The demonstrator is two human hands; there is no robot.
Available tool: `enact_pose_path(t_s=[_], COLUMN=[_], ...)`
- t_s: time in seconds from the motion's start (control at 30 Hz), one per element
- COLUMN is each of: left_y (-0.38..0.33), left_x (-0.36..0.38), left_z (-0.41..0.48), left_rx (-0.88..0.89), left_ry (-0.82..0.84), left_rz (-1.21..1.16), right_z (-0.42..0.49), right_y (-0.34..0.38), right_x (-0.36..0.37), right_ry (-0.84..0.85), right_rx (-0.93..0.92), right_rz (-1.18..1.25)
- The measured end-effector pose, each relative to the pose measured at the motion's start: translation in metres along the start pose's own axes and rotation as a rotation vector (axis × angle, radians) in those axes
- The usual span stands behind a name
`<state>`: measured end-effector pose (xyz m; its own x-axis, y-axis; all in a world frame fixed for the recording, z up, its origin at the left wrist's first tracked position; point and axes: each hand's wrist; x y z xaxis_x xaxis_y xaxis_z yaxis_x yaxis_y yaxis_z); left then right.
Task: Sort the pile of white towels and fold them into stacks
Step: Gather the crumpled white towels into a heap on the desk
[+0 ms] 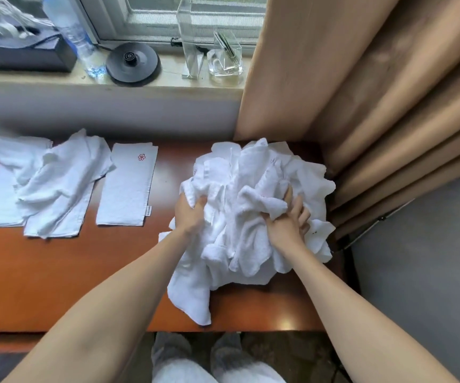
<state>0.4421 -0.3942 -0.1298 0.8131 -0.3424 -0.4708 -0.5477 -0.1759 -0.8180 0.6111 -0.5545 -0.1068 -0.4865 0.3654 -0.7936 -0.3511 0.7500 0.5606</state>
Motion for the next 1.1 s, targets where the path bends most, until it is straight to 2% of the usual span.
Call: enact_pose_path(t_s=[0.07,0.13,0.2,0.27,0.37,0.47,0.53,0.6,0.77,0.87,1.1], left_y=[0.008,0.019,0.024,0.027,0.033,0.031,0.023,0.016,0.016,0.020,0.015], left_x=[0.002,0.004,0.001,-0.007,-0.018,-0.027,-0.034,-0.036,-0.040,-0.048,-0.071], left_z=[0.005,0.004,-0.003,-0.015,-0.045,-0.064,-0.066,-0.065,-0.079,-0.082,-0.077], left_rx=[-0.114,-0.281,-0.302,-0.220,-0.021,0.126,0.143,0.176,0.188,0.267,0.376], left_ry=[0.071,0.130,0.124,0.113,0.200,0.277,0.345,0.414,0.446,0.427,0.378], left_rz=[0.080,0.276,0.385,0.377,0.418,0.457,0.417,0.351,0.248,0.251,0.565], right_z=[-0.001,0.000,0.002,0.001,-0.015,-0.023,-0.024,-0.029,-0.058,-0.058,-0.056], right_y=[-0.002,-0.004,-0.001,0.005,0.003,-0.003,0.003,0.005,-0.003,0.007,0.027], right_x=[0.007,0.009,0.007,0.001,-0.016,-0.031,-0.034,-0.026,0.011,0.025,0.022], right_ry=[0.002,0.009,0.040,0.094,0.106,0.039,0.164,0.236,0.173,0.157,0.231], right_rx=[-0.003,-0.005,0.003,0.004,-0.026,-0.253,-0.385,-0.454,-0.473,-0.461,-0.446], right_rz=[-0.040,-0.056,-0.049,-0.054,-0.087,-0.065,-0.054,-0.144,-0.311,-0.481,-0.526])
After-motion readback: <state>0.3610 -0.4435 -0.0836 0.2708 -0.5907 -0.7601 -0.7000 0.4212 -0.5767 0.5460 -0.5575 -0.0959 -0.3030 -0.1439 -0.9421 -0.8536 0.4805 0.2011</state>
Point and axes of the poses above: each hand's wrist, its own z-axis towards the middle knuckle, its own x-axis out of the palm, y = z × x, and after that the axes turned 4 degrees about -y, right-handed
